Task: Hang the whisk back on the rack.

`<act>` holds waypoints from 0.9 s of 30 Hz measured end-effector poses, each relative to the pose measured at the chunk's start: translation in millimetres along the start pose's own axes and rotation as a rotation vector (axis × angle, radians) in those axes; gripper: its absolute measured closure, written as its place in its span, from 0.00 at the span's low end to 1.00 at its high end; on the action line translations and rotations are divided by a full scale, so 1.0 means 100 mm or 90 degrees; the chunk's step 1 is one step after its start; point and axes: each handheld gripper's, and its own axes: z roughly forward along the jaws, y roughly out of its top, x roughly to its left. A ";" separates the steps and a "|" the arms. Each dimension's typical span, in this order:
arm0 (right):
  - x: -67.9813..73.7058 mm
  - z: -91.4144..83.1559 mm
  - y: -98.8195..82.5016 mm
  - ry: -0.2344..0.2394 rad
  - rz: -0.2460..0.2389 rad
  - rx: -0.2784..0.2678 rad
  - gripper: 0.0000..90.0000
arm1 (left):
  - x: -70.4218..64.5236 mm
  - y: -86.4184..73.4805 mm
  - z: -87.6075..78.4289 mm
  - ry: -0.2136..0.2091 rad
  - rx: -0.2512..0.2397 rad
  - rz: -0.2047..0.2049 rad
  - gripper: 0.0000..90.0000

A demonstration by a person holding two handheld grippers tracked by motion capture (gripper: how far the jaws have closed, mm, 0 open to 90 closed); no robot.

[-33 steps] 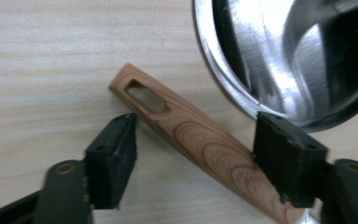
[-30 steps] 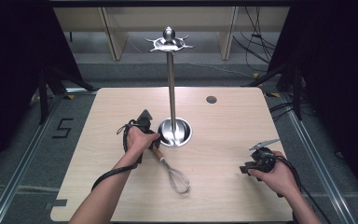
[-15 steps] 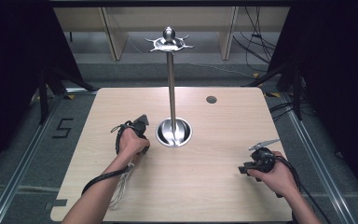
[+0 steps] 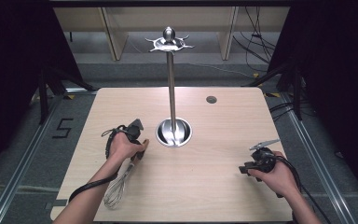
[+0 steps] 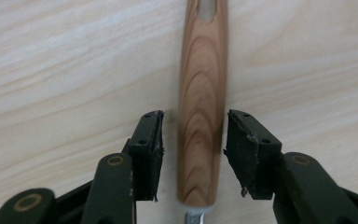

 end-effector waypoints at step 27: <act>0.02 0.01 0.00 -0.003 -0.003 -0.011 0.71 | 0.15 -0.28 -0.09 -0.058 -0.062 0.041 0.76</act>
